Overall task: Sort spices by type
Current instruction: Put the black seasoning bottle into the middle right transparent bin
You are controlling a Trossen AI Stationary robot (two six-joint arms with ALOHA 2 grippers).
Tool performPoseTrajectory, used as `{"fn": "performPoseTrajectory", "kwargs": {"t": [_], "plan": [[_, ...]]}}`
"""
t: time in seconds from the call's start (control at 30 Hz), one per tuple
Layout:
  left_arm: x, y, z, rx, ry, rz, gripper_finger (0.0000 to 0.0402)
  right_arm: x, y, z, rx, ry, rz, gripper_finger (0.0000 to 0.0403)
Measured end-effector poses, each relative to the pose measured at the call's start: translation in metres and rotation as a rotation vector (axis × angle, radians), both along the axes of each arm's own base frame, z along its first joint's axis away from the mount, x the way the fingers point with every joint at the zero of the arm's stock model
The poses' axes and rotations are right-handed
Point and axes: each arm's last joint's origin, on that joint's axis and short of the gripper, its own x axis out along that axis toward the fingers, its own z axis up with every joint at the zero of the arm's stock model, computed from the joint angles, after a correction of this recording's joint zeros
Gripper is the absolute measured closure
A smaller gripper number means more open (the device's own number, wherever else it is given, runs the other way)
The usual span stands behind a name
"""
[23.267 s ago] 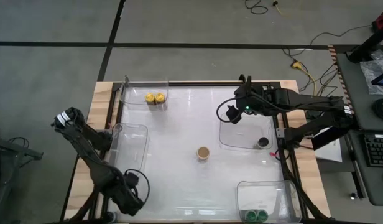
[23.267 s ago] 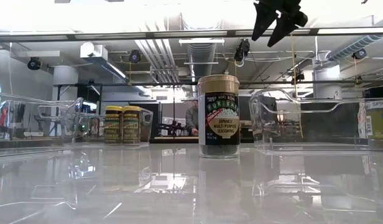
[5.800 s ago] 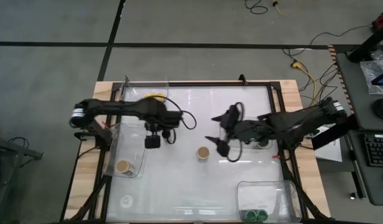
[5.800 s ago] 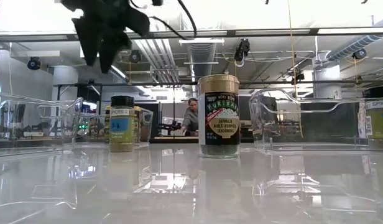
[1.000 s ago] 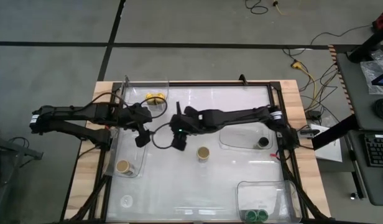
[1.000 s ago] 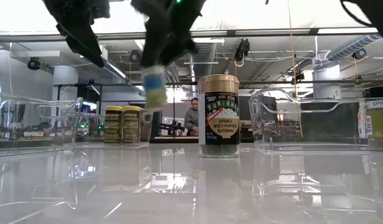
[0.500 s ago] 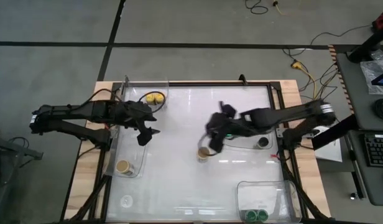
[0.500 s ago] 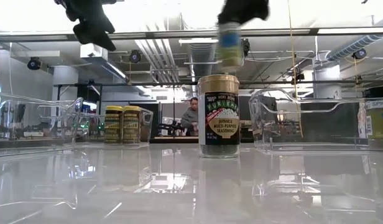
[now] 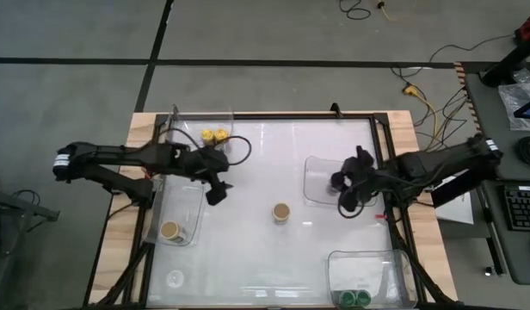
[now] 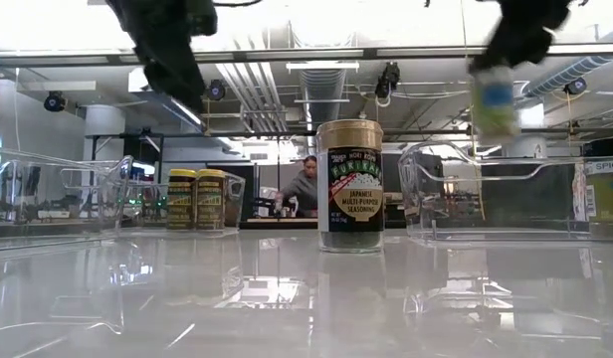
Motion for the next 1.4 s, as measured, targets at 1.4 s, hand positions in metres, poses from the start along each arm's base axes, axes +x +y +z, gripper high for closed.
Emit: {"fn": "performPoseTrajectory", "kwargs": {"t": [1.4], "plan": [[0.049,-0.003,0.074,-0.086,-0.322,0.016,0.0123,-0.050,-0.003,-0.072,-0.013,0.045,0.096,0.0202]]}}
